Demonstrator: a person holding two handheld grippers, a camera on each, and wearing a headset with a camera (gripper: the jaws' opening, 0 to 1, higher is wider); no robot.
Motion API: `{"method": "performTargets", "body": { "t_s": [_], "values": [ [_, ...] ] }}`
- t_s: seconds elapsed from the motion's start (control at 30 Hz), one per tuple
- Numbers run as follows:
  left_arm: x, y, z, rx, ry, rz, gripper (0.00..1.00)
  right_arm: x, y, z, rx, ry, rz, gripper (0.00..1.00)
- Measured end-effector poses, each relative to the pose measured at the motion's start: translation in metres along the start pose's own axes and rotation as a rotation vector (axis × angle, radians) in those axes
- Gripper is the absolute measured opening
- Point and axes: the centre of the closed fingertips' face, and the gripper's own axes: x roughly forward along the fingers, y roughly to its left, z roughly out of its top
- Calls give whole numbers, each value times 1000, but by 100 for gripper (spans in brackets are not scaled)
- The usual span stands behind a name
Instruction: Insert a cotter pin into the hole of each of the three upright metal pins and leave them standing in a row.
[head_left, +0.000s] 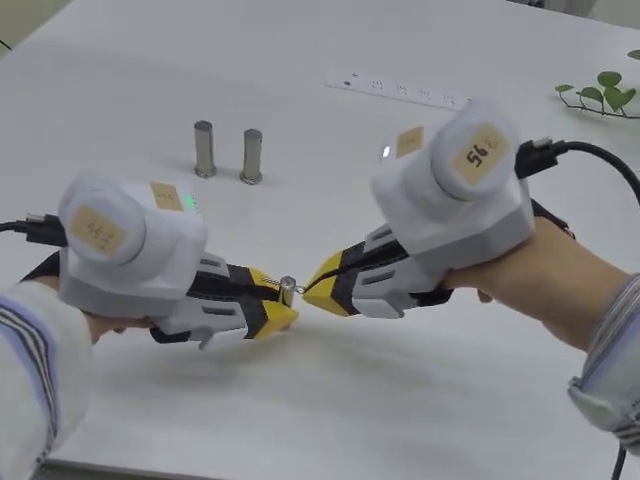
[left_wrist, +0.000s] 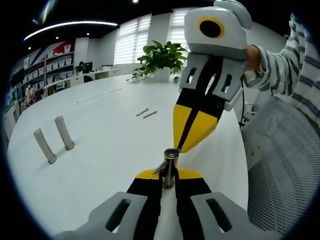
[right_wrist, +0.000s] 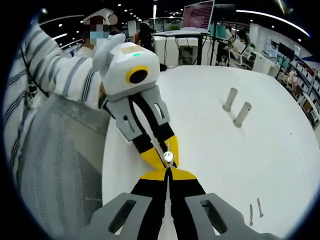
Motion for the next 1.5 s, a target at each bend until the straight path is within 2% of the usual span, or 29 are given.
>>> {"method": "performTargets", "body": {
  "t_s": [0.27,0.43,0.7,0.83,0.97,1.1,1.17,1.3,1.5],
  "values": [
    [0,1,0,-13,-6,4,8,0,-3,-1,3,-3,-7,4],
    [1,-1,-1,-2,0,-2,8,-3,-8,-4,-18,2,-37,13],
    [0,-1,-1,4,6,-2,8,-8,-5,4,10,-53,-42,16],
    [-2,-2,-2,-12,8,-6,10,-10,-7,1,0,-48,-61,17],
    [-4,-3,-2,-10,7,-10,17,-10,-6,2,9,-67,-64,17],
    [-10,1,-4,-6,23,13,35,-9,-6,2,3,-64,-69,17],
    [-13,3,1,2,-1,16,41,-9,-6,2,2,-67,-68,17],
    [-17,4,11,-10,-54,8,40,-9,-6,3,9,-73,-64,17],
    [-25,7,8,-15,-35,8,48,-7,-7,3,1,-70,-60,19]
  ]
}}
